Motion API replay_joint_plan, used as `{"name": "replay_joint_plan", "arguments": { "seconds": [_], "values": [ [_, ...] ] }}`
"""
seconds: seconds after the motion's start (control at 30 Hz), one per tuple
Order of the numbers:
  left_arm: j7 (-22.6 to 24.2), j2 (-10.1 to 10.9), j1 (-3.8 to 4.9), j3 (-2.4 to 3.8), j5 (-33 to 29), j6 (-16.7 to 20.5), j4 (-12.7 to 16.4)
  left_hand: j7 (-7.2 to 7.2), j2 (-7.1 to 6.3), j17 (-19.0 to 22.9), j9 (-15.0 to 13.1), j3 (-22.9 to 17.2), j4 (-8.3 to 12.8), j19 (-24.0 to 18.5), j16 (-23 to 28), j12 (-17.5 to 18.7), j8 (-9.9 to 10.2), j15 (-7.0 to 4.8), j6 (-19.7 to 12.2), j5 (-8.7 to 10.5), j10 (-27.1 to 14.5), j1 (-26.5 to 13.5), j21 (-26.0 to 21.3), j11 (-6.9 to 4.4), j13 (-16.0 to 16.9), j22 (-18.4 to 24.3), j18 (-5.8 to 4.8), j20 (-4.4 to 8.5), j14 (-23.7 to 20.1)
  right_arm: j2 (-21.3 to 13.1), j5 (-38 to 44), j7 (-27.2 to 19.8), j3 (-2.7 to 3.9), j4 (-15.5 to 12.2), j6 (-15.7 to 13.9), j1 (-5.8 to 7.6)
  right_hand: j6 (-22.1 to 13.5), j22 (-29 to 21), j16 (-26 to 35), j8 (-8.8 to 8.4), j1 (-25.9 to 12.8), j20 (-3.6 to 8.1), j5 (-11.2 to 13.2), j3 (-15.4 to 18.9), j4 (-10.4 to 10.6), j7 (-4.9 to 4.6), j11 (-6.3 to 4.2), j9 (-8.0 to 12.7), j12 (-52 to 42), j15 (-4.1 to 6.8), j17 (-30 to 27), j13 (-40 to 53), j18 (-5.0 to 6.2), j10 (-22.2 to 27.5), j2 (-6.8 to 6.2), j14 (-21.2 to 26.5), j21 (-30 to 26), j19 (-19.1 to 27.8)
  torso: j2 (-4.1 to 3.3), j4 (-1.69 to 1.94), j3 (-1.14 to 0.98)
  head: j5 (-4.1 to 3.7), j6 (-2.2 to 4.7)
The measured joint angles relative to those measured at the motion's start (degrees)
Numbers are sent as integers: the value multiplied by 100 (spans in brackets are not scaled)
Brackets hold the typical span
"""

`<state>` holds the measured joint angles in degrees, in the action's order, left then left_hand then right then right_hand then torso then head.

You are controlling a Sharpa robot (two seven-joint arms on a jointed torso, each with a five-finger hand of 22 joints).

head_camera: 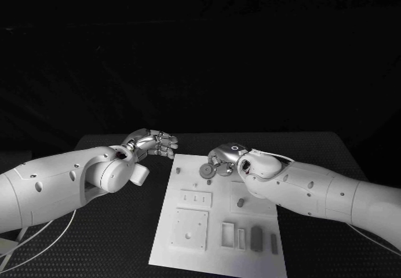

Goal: Assemble the parts on the task board

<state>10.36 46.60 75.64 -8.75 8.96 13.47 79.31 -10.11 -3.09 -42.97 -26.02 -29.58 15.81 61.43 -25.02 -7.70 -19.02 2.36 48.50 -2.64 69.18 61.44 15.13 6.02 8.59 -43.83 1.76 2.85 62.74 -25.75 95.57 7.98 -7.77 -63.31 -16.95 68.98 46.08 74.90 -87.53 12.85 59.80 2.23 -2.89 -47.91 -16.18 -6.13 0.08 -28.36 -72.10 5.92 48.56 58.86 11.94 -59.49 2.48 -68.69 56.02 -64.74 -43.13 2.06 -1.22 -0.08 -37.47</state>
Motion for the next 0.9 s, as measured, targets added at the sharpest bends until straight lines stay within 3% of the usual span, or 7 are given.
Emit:
{"name": "replay_joint_plan", "arguments": {
  "seconds": [0.13, 0.43, 0.9],
  "values": [
    [0, -11, 0, 0, 1, -1, -12, 0, 0, -6, 0, 0, 0, 0, 0, 0, 0, 0, 0, 0, 0, 0, 0, 0, 0, 0, -1, 0, 0, 51, -35, -40, -12, 92, 165, -15, -20, 0, -1, 0, -158, -7, 0, -210, -34, 40, -22, 0, -1, 23, 36, 18, 34, -18, 25, -20, 31, 7, -2, 3, 4, 7, -14],
    [-1, -35, 0, 0, 2, -1, -49, 0, 0, -11, 0, 0, 0, 0, 22, 0, 14, 0, 0, 0, 0, 0, 0, 0, -1, -5, -3, 0, 0, 64, -67, -150, -2, 114, 322, -9, -41, 0, -22, 7, -213, -8, 0, -298, -42, 60, -32, -4, -1, 34, 86, 30, 98, -9, 74, -14, 59, 8, -2, -3, 8, 21, -49],
    [-2, -17, 0, 0, 3, 0, -43, 0, 0, -22, 4, 0, 0, 22, 22, 6, 22, -21, 0, 0, 16, 0, 0, 16, 4, -4, 52, 22, 21, -230, -50, -146, -38, -16, 452, -49, 2, 0, -44, 118, -279, -10, 0, -389, -58, 79, -42, -47, 0, 52, 137, 46, 137, -20, 54, -33, 89, 6, 2, -18, 7, 26, -67]
  ]
}}
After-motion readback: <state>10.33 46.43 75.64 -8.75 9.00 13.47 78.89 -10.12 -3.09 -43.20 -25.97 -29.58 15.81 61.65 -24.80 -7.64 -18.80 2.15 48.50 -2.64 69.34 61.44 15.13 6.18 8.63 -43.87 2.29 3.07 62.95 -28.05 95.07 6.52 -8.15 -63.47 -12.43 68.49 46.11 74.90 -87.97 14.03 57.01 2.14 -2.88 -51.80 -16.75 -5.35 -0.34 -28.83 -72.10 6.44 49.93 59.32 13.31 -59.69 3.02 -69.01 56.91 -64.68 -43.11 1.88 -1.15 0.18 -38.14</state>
